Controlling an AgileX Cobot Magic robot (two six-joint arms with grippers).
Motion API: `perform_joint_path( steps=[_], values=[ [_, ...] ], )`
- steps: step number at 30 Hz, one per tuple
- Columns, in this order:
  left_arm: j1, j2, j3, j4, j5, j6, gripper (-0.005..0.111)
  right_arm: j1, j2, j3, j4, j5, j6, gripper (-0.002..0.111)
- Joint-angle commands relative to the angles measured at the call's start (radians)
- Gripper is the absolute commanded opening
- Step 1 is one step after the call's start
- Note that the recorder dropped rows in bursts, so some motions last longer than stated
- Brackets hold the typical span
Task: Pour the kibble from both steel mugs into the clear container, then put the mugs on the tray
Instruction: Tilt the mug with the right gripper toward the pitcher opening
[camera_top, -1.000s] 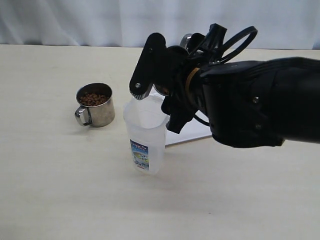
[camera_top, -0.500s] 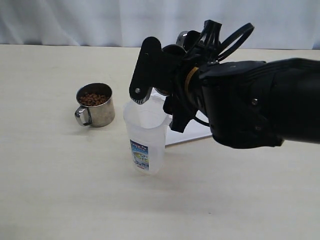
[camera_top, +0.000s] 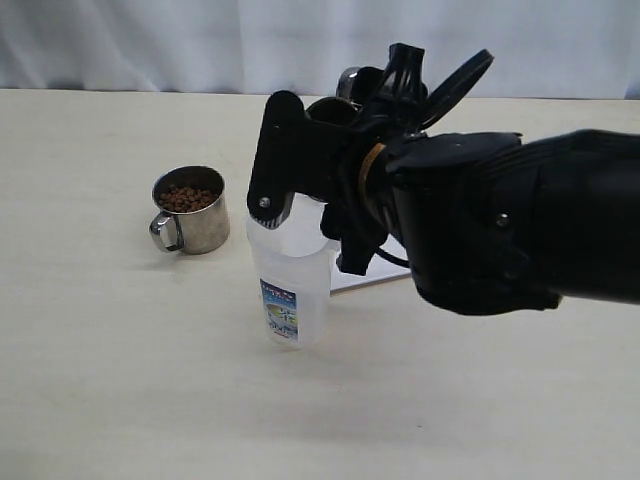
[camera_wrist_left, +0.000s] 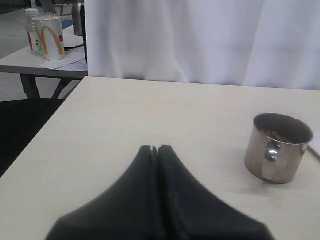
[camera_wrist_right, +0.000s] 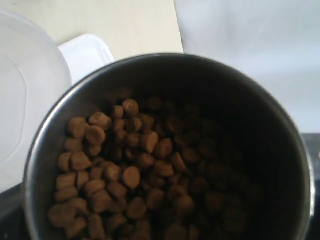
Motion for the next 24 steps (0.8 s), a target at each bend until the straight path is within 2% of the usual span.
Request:
perform_joint_path(
  steps=[1,24],
  values=[
    [-0.008,0.000,0.003,-0.002,-0.004,-0.005,0.000,0.009,-0.004,-0.003,-0.030,0.023,-0.010,0.004],
    [-0.008,0.000,0.003,-0.002,-0.001,-0.005,0.000,0.013,0.009,-0.003,-0.073,0.024,-0.121,0.004]
  ],
)
